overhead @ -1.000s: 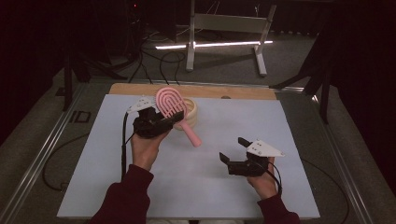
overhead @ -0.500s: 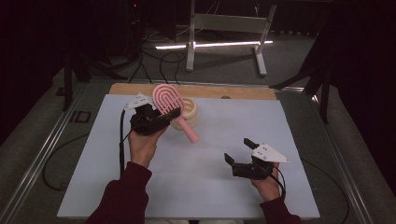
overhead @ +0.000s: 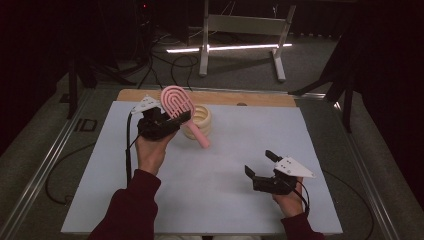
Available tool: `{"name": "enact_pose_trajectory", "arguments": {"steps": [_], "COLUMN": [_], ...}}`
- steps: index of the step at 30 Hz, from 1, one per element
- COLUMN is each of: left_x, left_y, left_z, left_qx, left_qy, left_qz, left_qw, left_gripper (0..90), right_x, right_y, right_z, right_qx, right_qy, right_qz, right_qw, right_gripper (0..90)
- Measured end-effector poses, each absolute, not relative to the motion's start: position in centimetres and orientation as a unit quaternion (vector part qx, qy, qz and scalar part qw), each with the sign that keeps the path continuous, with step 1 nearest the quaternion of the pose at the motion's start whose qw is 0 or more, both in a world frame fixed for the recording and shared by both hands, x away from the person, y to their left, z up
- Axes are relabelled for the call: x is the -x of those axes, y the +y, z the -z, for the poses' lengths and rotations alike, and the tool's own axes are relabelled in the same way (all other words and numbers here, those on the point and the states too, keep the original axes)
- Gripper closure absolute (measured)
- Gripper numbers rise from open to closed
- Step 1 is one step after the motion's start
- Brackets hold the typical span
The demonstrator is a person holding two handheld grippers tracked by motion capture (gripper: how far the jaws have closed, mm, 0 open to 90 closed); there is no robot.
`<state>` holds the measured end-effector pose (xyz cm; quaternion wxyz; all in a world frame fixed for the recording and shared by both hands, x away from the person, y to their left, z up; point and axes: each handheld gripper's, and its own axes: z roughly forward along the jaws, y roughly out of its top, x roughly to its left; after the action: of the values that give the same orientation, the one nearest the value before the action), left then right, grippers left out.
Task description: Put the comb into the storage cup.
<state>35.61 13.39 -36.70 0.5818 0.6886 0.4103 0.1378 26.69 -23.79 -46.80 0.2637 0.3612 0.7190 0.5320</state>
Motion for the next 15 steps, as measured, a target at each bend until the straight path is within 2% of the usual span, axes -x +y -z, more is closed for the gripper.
{"name": "enact_pose_trajectory", "arguments": {"steps": [15], "left_x": [-36.6], "left_y": [13.3], "left_z": [35.5], "left_qx": [-0.694], "left_qy": [0.401], "left_qz": [-0.159], "left_qw": [0.576], "left_gripper": [65.1], "right_x": [-26.6], "right_y": [-24.2], "right_z": [47.1], "right_qx": [-0.368], "right_qy": [0.716], "right_qz": [-0.534], "right_qw": [0.259], "right_gripper": [8.6]}}
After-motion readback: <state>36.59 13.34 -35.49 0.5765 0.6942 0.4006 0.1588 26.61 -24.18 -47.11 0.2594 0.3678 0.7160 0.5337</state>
